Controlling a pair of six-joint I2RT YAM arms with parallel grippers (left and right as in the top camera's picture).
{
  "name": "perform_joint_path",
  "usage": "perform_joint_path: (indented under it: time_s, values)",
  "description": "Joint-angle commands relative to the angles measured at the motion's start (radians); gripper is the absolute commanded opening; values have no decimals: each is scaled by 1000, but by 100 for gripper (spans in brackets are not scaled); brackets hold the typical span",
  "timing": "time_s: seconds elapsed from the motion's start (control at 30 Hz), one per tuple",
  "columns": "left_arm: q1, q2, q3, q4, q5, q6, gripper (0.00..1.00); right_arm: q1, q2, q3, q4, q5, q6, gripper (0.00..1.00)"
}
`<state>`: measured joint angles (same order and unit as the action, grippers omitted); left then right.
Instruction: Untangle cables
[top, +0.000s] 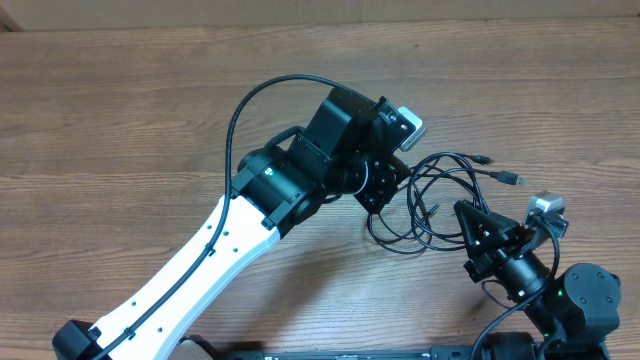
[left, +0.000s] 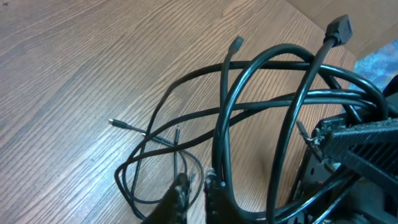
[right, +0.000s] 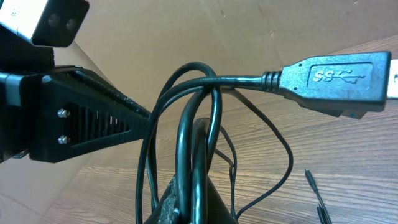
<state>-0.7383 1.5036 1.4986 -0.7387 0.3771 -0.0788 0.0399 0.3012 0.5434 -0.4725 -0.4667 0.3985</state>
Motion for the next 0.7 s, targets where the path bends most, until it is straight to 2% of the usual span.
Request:
perform_joint_path:
  time_s: [0.0, 0.33, 0.6, 0.67]
  values:
    - [-2, -19, 23, -14, -10, -4, 20, -2, -10, 12, 7, 6, -3, 4]
    - [-3, -19, 23, -35, 70, -4, 20, -2, -10, 12, 7, 6, -3, 4]
    - [-33, -19, 23, -27, 68, -4, 19, -2, -10, 12, 8, 6, -3, 4]
    - [-45, -18, 23, -13, 63, -3, 23, -2, -10, 12, 8, 5, -3, 4]
